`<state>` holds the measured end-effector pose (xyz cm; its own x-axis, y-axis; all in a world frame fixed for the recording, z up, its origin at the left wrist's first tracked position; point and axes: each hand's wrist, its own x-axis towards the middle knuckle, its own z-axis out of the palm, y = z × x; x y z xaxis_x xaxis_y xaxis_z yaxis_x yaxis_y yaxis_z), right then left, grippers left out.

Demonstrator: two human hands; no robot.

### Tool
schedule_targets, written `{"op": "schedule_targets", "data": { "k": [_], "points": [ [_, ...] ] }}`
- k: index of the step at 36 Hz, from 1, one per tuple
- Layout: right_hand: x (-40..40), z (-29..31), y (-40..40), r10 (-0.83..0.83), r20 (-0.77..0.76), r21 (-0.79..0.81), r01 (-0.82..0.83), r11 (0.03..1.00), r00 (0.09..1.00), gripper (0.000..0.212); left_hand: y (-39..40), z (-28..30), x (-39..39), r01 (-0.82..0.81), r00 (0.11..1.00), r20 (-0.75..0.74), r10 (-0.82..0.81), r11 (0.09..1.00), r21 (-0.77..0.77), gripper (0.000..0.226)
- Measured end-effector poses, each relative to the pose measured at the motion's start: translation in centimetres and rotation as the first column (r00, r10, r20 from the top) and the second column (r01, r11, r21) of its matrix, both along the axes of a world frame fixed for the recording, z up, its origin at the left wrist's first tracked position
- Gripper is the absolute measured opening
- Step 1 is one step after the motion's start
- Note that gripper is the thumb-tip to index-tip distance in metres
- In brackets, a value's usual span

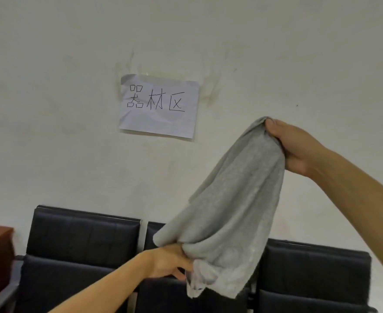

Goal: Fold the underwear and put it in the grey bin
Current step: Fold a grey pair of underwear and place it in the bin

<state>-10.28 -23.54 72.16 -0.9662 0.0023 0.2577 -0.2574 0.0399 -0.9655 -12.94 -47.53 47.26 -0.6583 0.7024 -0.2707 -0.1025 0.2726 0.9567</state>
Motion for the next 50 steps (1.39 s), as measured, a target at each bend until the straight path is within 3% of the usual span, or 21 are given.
{"op": "schedule_targets", "data": {
  "k": [4, 8, 12, 16, 19, 24, 27, 30, 33, 39, 46, 50],
  "points": [
    [0.0, 0.2, 0.3, -0.005, -0.004, 0.017, 0.005, 1.0, 1.0, 0.025, -1.5, 1.7, -1.7, -0.175, 0.977, 0.189, 0.097, 0.871, 0.458, 0.069],
    [-0.1, 0.0, 1.2, -0.023, -0.005, 0.02, 0.023, 1.0, 1.0, 0.025, -2.7, 3.3, -2.7, -0.329, 0.941, 0.293, 0.168, 0.654, 0.681, 0.063],
    [-0.3, -0.1, 1.6, -0.03, -0.015, 0.016, 0.03, 0.999, 0.999, 0.025, -3.2, 5.7, -3.2, -0.515, 0.856, 0.371, 0.361, 0.524, 0.678, 0.042],
    [-1.0, -0.8, 2.2, -0.097, -0.038, 0.066, 0.1, 0.993, 0.995, 0.03, -4.5, 7.9, -3.6, -0.611, 0.768, 0.372, 0.522, 0.419, 0.672, 0.04],
    [-1.4, -1.9, 2.1, -0.231, -0.035, 0.149, 0.233, 0.961, 0.972, 0.031, -5.8, 9.1, -3.9, -0.631, 0.726, 0.384, 0.57, 0.331, 0.702, 0.036],
    [-2.3, -3.8, 2.4, -0.345, -0.09, 0.188, 0.356, 0.915, 0.934, 0.029, -7.0, 11.4, -3.8, -0.562, 0.756, 0.375, 0.537, 0.238, 0.792, 0.025],
    [-2.4, -4.3, 2.7, -0.192, 0.029, 0.169, 0.184, 0.968, 0.981, 0.03, -7.6, 12.4, -3.7, -0.522, 0.785, 0.336, 0.521, 0.262, 0.812, 0.036],
    [-2.0, -4.1, 3.0, 0.023, 0.169, 0.12, -0.043, 0.992, 0.985, 0.031, -8.2, 12.9, -3.5, -0.553, 0.77, 0.279, 0.575, 0.381, 0.741, 0.041],
    [-1.5, -4.1, 3.1, 0.088, 0.24, 0.142, -0.125, 0.982, 0.967, 0.024, -8.4, 12.8, -2.9, -0.597, 0.753, 0.256, 0.606, 0.465, 0.654, 0.037],
    [-1.4, -6.8, 3.7, -0.082, 0.209, 0.269, 0.023, 0.963, 0.974, 0.012, -8.6, 11.2, -2.3, -0.714, 0.677, 0.366, 0.638, 0.45, 0.537, 0.043],
    [-0.6, -9.4, 3.9, -0.28, 0.107, 0.268, 0.244, 0.932, 0.954, 0.029, -8.1, 10.1, -0.1, -0.771, 0.635, 0.417, 0.651, 0.494, 0.403, 0.026],
    [0.0, -10.9, 3.9, -0.392, 0.032, 0.37, 0.353, 0.859, 0.919, 0.031, -8.3, 9.5, 0.6, -0.815, 0.579, 0.47, 0.667, 0.481, 0.322, 0.036]
  ]
}}
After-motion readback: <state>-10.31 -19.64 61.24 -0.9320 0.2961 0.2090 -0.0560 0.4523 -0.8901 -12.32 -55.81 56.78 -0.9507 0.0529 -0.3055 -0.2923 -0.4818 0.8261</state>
